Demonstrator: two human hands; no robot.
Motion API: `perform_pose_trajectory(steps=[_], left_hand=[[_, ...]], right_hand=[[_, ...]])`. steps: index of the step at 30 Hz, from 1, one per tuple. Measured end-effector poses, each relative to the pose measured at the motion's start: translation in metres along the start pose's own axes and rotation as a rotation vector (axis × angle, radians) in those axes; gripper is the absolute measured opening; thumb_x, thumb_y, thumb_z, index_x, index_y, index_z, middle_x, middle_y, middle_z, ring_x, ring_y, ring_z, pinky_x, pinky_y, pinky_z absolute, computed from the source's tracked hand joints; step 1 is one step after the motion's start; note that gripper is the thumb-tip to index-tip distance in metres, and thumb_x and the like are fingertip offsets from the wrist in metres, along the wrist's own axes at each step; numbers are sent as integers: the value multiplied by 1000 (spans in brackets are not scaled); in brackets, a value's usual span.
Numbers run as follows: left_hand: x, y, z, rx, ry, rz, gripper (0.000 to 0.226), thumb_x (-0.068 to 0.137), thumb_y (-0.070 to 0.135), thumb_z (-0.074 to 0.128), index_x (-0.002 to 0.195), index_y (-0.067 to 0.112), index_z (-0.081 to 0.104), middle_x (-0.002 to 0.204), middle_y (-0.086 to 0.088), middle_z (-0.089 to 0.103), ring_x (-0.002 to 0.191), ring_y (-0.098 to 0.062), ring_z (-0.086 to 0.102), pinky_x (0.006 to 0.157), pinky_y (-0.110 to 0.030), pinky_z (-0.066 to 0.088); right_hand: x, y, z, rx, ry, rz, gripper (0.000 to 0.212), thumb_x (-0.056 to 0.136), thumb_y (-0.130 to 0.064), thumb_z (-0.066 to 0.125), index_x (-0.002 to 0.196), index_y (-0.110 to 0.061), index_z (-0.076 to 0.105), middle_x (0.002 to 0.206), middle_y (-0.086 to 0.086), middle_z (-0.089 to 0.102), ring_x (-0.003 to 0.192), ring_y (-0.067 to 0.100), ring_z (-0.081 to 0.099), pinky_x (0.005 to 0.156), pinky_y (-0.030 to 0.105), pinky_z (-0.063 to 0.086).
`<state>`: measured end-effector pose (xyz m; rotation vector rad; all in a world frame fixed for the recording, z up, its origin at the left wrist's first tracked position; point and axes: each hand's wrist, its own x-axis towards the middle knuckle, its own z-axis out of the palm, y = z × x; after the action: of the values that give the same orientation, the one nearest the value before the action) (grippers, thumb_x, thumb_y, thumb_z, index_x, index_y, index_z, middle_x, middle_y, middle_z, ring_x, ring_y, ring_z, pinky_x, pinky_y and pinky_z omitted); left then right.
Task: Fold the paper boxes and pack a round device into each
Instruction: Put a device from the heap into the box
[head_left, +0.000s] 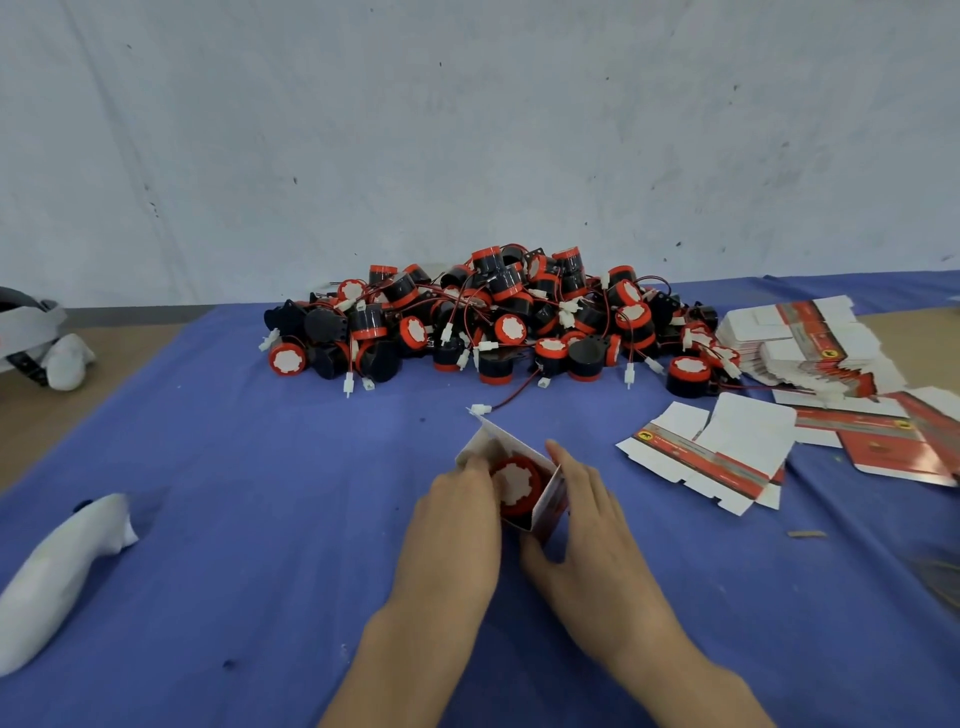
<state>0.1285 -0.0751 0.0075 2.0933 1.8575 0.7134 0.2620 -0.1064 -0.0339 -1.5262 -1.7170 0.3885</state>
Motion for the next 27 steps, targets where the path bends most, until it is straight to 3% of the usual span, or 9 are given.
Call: perform_pose_trajectory(steps=[2,4,7,9,11,14,17,21,27], left_hand=[[-3,4,1,-42,-6,22,33,103,21,37,135,26,44,95,3,60,85,-19,59,69,-31,48],[-8,9,3,-56,-21,45,31,105,28,35,135,22,39,100,1,63,88,-19,62,73,-35,52],[-11,14,5,83,-39,178,25,106,31,32,123,19,47,95,0,66,82,-20,63,69,-35,51],[-14,15,6,147,-30,283,26,106,34,31,110,22,54,92,4,66,77,-17,61,68,-34,50],[-19,16,10,133,-8,382,29,106,34,30,117,26,55,105,8,66,86,-14,60,76,-31,49],[-24,15,15,15,38,416,42,106,33,32,148,29,30,112,9,62,95,-12,58,80,-26,45],[-25,12,11,-117,152,416,32,105,35,43,135,26,44,108,9,63,96,-11,59,80,-27,50],[-26,9,13,-96,331,525,11,96,19,64,105,14,67,99,4,65,85,-12,64,69,-28,56],[-25,25,7,-666,252,312,11,96,40,61,105,39,67,98,26,66,96,5,60,72,-6,44]], right_hand=[[0,0,2,85,-18,55,87,93,-24,62,151,-48,1,117,-59,12,119,-18,22,86,-6,28],[0,-1,5,154,-2,81,84,97,-30,55,155,-44,-4,118,-60,8,123,-17,23,92,4,30],[5,2,2,286,127,149,66,102,-32,48,158,-31,13,143,-27,36,132,1,40,106,26,40],[10,5,-1,399,234,253,46,103,-22,47,147,-30,35,138,-7,54,124,14,54,101,40,50],[12,5,-6,404,295,315,39,103,-14,45,120,-49,45,118,-12,63,107,11,62,82,32,55],[11,5,-12,379,284,324,40,102,-12,45,98,-51,43,105,-24,60,97,1,60,70,21,47],[11,5,-14,368,262,338,37,101,-10,44,97,-47,44,107,-23,57,98,0,57,70,20,45],[9,2,-16,372,241,347,36,100,-12,46,99,-49,44,108,-23,60,97,-1,58,67,17,43],[5,-4,-15,354,189,332,46,95,-17,56,95,-62,43,97,-39,60,90,-12,59,64,16,44]])
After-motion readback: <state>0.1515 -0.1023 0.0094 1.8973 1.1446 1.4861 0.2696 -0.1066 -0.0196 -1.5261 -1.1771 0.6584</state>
